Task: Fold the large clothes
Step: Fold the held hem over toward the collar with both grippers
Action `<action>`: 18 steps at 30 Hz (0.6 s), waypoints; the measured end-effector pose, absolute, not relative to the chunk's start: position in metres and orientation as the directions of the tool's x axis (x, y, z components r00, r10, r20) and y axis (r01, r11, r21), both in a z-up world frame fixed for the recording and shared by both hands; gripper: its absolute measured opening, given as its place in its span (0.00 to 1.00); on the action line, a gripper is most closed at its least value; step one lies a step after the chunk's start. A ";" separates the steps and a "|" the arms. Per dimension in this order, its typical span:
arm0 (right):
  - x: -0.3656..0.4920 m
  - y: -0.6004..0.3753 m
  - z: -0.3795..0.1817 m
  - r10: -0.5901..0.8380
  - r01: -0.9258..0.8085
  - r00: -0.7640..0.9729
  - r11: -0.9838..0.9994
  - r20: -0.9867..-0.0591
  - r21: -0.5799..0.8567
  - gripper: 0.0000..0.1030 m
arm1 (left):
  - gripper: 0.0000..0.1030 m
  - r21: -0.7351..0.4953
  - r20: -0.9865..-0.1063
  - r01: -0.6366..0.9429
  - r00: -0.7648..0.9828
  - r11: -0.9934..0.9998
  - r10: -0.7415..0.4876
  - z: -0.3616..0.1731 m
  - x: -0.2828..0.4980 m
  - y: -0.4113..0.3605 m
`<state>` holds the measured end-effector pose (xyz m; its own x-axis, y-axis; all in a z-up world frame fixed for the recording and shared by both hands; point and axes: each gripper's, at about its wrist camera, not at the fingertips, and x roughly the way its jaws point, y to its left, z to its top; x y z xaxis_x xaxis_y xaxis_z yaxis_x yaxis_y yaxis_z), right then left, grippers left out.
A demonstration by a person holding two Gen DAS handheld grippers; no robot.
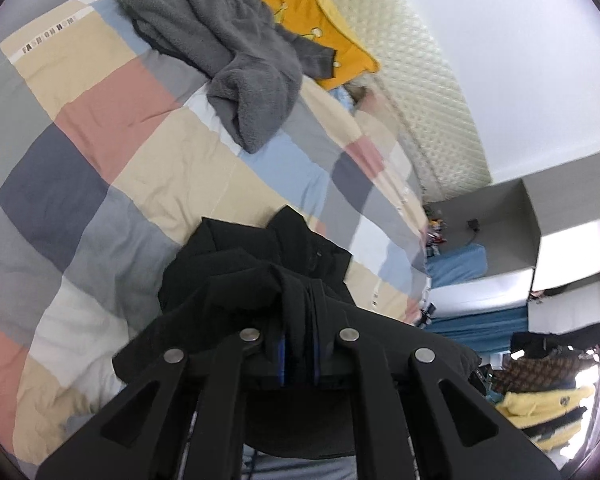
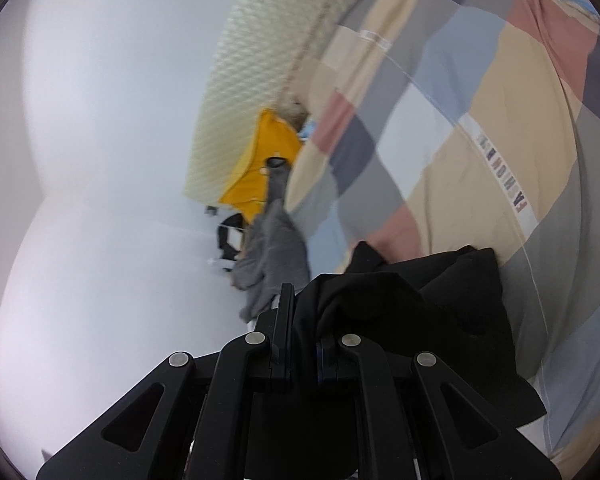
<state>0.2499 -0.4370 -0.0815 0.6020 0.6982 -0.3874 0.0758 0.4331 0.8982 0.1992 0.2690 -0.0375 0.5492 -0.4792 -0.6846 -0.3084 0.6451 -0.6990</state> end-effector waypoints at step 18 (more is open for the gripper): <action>0.307 -0.452 -0.201 0.682 0.231 0.570 0.403 -0.459 0.885 0.06 | 0.10 -0.623 -0.769 -0.390 0.465 0.678 -0.439 -0.124 0.269 0.269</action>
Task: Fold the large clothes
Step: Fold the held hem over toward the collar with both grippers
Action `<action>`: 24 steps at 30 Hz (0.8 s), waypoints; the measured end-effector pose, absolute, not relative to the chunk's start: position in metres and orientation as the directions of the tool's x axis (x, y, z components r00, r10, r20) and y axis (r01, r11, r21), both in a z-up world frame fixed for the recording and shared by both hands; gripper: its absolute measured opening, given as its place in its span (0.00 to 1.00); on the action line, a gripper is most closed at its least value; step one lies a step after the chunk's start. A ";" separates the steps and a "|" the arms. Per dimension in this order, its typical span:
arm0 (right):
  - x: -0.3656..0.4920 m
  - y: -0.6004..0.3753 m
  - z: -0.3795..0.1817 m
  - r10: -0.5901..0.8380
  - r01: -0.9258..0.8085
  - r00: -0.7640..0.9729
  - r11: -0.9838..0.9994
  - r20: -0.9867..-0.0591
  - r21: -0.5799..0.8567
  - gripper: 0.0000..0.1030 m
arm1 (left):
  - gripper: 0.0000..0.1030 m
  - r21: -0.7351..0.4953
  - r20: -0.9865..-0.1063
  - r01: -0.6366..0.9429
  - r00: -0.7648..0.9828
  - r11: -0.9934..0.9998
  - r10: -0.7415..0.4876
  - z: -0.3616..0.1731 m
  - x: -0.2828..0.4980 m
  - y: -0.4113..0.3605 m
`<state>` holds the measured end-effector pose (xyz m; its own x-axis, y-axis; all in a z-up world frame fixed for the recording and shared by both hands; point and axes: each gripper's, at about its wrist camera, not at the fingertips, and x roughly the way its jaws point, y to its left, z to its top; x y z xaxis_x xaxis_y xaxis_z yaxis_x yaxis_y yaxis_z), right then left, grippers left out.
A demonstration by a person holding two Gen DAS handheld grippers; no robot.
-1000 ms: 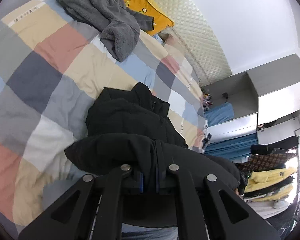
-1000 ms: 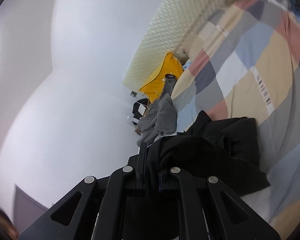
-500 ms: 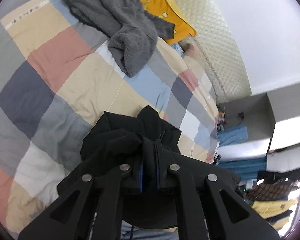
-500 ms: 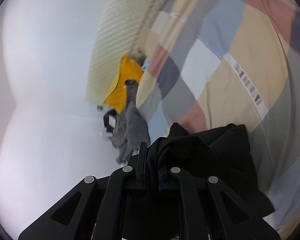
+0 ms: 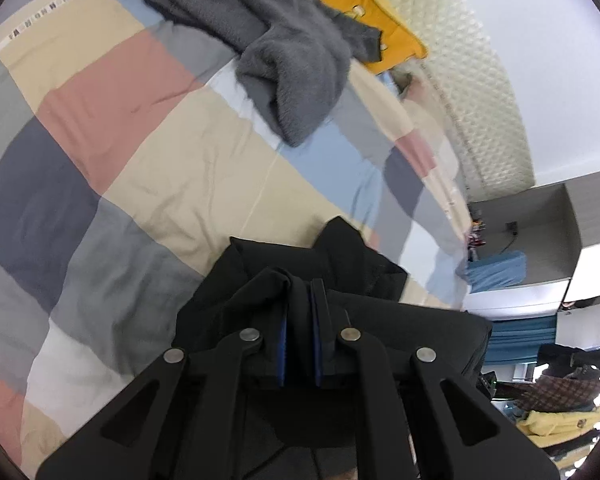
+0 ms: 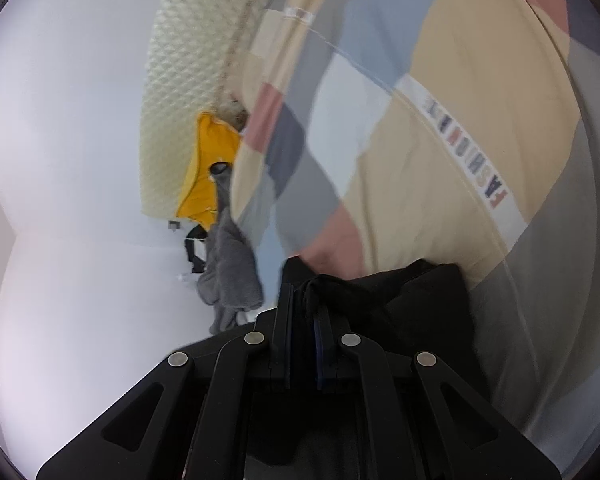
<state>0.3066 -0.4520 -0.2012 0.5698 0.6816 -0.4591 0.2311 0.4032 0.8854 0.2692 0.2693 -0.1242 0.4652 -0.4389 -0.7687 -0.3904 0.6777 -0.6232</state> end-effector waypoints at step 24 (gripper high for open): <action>0.255 -0.431 -0.155 0.507 0.133 0.628 0.677 -0.590 0.724 0.10 | 0.78 -0.668 -0.705 -0.309 0.554 0.677 -0.443 -0.045 0.237 0.263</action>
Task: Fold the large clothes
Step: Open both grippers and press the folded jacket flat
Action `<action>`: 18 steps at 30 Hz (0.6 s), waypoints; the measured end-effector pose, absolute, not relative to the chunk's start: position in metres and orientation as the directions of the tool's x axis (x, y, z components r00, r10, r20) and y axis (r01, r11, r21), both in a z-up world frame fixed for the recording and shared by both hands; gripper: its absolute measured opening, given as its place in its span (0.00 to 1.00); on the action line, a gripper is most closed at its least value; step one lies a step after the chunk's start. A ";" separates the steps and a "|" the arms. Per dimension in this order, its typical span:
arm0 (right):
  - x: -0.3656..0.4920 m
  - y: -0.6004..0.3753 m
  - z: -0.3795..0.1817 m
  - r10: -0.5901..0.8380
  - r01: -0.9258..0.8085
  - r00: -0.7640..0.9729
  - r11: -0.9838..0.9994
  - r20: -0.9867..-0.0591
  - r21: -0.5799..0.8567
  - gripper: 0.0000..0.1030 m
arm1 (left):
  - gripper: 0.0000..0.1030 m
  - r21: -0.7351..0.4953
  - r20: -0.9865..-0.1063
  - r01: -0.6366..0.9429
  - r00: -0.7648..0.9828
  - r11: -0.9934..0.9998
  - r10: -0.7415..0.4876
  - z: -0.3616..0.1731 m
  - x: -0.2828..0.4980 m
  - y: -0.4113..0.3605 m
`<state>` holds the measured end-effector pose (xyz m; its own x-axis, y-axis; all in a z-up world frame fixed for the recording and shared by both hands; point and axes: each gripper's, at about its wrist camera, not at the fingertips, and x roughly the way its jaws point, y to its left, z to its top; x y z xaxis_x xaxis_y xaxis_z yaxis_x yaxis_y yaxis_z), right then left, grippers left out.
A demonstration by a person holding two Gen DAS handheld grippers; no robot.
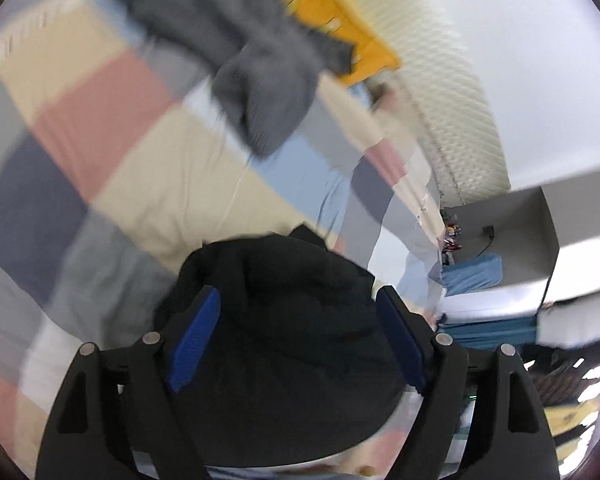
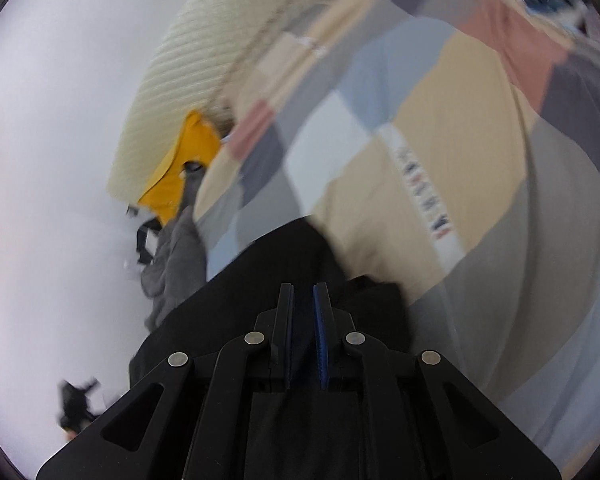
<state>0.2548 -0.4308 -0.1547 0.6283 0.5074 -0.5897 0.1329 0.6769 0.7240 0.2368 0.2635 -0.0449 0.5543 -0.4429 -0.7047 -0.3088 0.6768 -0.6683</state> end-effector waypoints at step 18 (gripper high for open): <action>0.213 -0.215 -0.160 0.351 -0.203 0.690 0.933 -0.633 0.296 0.69 | 0.78 -0.030 -0.687 -0.007 0.726 1.000 -0.015 -0.127 0.248 0.037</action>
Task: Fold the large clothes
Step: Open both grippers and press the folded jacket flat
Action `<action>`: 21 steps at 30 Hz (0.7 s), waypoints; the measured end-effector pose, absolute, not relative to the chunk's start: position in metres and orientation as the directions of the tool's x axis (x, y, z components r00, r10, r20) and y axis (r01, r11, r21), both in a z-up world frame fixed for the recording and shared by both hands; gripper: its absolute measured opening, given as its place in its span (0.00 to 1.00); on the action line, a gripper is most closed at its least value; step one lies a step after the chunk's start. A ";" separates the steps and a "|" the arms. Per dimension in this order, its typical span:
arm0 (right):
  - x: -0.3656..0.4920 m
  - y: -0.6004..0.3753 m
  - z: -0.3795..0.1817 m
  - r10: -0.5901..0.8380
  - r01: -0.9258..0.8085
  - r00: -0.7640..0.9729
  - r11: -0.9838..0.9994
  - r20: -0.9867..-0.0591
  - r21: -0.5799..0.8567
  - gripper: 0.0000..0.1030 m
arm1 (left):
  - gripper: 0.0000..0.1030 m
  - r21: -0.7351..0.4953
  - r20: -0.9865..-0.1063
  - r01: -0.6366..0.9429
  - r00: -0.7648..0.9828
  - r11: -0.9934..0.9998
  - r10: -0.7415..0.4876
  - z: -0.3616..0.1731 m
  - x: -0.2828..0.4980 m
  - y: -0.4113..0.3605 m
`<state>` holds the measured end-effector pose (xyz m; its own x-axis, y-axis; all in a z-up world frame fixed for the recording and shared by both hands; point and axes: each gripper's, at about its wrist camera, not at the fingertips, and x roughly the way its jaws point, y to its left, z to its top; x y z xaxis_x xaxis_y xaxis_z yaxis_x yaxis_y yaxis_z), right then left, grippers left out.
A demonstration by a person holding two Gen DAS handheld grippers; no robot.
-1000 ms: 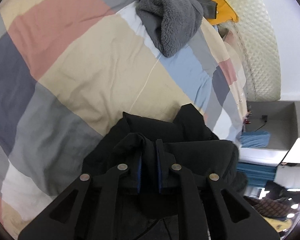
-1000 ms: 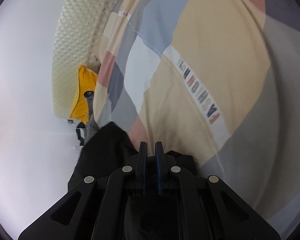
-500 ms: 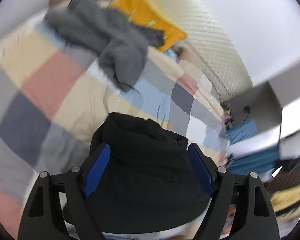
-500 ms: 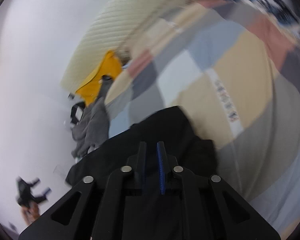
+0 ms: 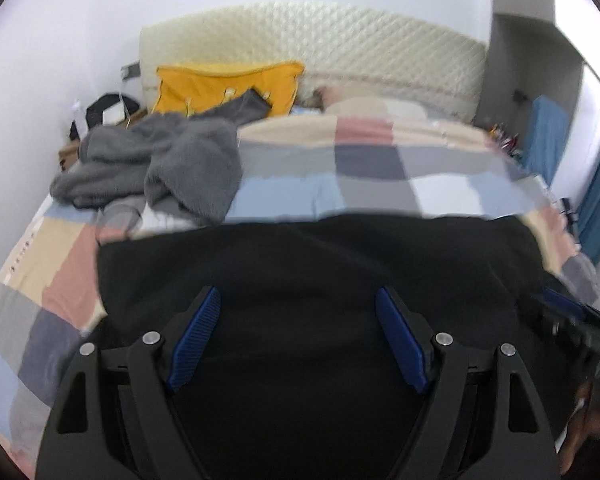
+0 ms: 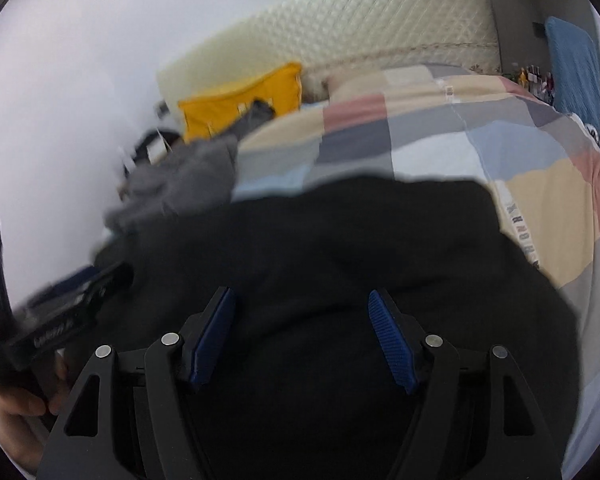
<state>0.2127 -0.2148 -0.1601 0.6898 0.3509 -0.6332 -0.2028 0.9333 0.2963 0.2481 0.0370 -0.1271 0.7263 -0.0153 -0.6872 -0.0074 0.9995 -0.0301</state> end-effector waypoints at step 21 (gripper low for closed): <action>0.290 -0.183 -0.201 0.212 -0.201 0.763 0.976 -0.610 0.088 0.84 | 0.78 -0.033 -0.672 0.002 0.740 0.999 -0.024 -0.175 0.325 0.024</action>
